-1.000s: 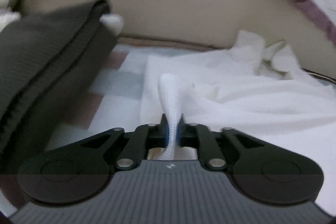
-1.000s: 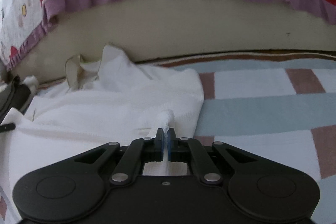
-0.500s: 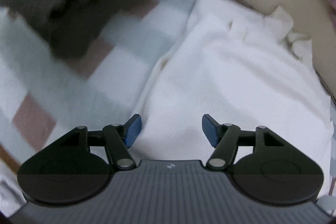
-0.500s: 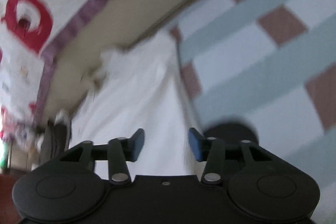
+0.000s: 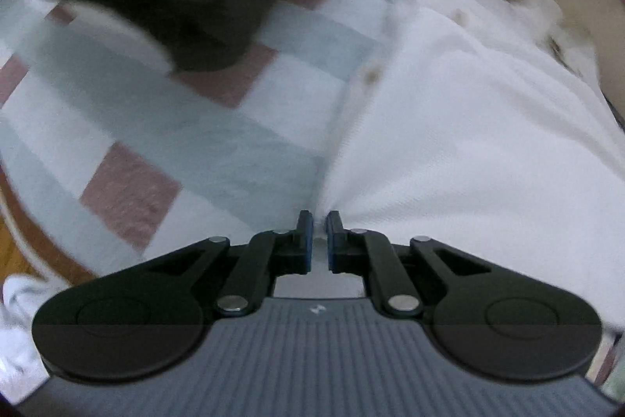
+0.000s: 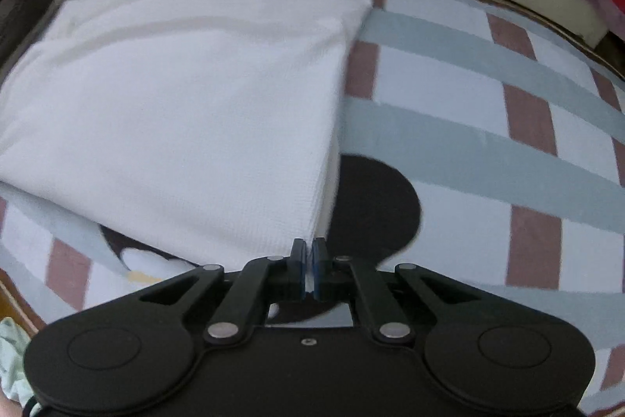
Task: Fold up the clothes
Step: 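Fold the garment over with the left gripper while the right gripper grasps its edge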
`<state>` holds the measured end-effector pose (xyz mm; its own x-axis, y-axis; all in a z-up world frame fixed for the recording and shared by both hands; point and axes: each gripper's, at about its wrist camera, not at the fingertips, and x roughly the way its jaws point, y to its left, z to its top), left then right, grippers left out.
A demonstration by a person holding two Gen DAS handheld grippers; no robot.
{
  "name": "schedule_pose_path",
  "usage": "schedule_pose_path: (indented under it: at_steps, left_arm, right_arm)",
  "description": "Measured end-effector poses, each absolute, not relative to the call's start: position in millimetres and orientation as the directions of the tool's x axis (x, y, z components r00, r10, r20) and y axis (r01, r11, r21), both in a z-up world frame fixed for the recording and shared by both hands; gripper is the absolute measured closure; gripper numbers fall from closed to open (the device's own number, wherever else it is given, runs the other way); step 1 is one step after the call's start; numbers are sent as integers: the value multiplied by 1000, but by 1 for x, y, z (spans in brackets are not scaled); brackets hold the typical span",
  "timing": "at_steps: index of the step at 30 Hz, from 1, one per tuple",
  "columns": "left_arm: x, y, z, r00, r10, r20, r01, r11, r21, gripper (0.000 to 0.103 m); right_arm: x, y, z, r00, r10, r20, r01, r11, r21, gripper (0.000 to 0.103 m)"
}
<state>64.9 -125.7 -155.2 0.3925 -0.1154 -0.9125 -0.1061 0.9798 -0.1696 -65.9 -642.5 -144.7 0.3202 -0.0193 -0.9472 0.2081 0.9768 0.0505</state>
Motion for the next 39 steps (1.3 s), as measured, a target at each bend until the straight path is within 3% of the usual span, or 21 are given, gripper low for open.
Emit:
schedule_pose_path:
  at_steps: [2, 3, 4, 5, 6, 7, 9, 11, 17, 21, 24, 27, 29, 31, 33, 34, 35, 39]
  left_arm:
    - [63, -111, -154, 392, -112, -913, -199, 958, -204, 90]
    - [60, -104, -154, 393, -179, -902, -226, 932, -283, 77]
    - [57, -97, -154, 395, -246, -885, -252, 898, -362, 56]
    - [52, -94, -156, 403, -321, -857, -271, 853, -446, 45]
    - [47, -92, -158, 412, -393, -822, -289, 800, -526, 37]
    - [41, -90, -160, 421, -455, -784, -303, 744, -595, 37]
    - [31, -102, -166, 426, -505, -751, -303, 702, -644, 37]
    - [30, -115, -173, 411, -520, -749, -306, 695, -650, 37]
    - [34, -139, -187, 350, -643, -681, -257, 633, -730, 41]
    - [39, -153, -188, 382, -540, -750, -251, 721, -646, 41]
    - [45, -151, -195, 458, -460, -761, -308, 721, -621, 45]
    - [58, -152, -187, 547, -276, -790, -333, 794, -508, 50]
    - [67, -163, -185, 540, -259, -801, -274, 846, -458, 51]
    - [71, -170, -185, 546, -277, -790, -224, 861, -457, 87]
    - [71, -173, -183, 563, -312, -766, -193, 851, -488, 93]
    - [71, -174, -180, 579, -307, -756, -184, 853, -488, 94]
    - [70, -174, -175, 595, -285, -752, -179, 865, -469, 95]
    - [74, -177, -164, 634, -213, -744, -163, 903, -397, 95]
  right_arm:
    - [-69, -654, -147, 289, -71, -955, 292, 956, 17, 97]
    - [-74, -661, -142, 288, -110, -951, 359, 933, 1, 92]
    - [-78, -669, -138, 286, -148, -947, 426, 904, -13, 79]
    - [-89, -678, -129, 341, -108, -934, 502, 861, 84, 61]
    - [-99, -686, -119, 403, -69, -913, 566, 803, 189, 52]
    - [-113, -690, -117, 510, 12, -860, 597, 715, 364, 43]
    - [-140, -695, -115, 720, 122, -684, 566, 468, 679, 41]
    - [-147, -677, -129, 741, 132, -659, 578, 375, 725, 41]
    - [-140, -630, -188, 695, 217, -685, 645, 232, 728, 41]
    - [-138, -618, -194, 657, 154, -738, 687, 282, 670, 40]
    - [-146, -622, -202, 720, 64, -691, 665, 223, 713, 41]
    - [-148, -612, -207, 736, -68, -674, 672, 195, 714, 42]
    - [-140, -612, -206, 738, -113, -665, 671, 216, 709, 42]
    - [-130, -620, -207, 747, -120, -654, 661, 233, 713, 41]
    - [-132, -628, -206, 790, -131, -598, 611, 238, 755, 51]
    - [-134, -631, -206, 811, -137, -569, 584, 241, 775, 77]
    - [-135, -631, -202, 824, -137, -550, 566, 264, 781, 87]
    - [-138, -630, -185, 870, -130, -476, 489, 360, 794, 86]
